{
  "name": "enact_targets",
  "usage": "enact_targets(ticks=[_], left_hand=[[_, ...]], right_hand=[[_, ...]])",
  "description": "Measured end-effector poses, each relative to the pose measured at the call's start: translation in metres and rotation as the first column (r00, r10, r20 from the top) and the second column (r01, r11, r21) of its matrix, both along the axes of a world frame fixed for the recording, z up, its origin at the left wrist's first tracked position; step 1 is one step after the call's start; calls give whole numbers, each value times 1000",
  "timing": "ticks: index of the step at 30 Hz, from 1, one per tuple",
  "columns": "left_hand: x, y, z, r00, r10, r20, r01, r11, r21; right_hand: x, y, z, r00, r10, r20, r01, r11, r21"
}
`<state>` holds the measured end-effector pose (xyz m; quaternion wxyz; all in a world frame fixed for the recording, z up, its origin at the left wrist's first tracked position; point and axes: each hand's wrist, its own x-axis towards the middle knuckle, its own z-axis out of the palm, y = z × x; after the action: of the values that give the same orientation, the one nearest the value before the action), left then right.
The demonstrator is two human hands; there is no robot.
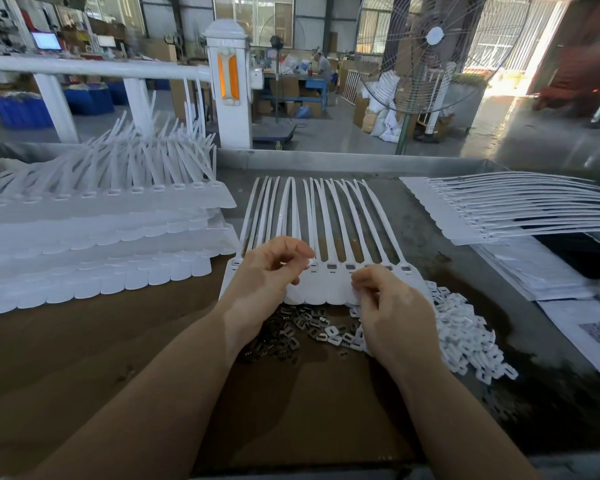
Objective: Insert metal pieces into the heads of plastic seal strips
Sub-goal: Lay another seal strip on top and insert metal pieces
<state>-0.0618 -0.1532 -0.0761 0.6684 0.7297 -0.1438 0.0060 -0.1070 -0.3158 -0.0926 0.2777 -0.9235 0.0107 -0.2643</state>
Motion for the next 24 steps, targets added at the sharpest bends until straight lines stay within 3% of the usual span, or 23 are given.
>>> enact_targets(ticks=[24], left_hand=[[-3,0,4,998,43,-34,-42,998,41]], right_hand=[[-2,1,1,1000,15,7,-15,1000,4]])
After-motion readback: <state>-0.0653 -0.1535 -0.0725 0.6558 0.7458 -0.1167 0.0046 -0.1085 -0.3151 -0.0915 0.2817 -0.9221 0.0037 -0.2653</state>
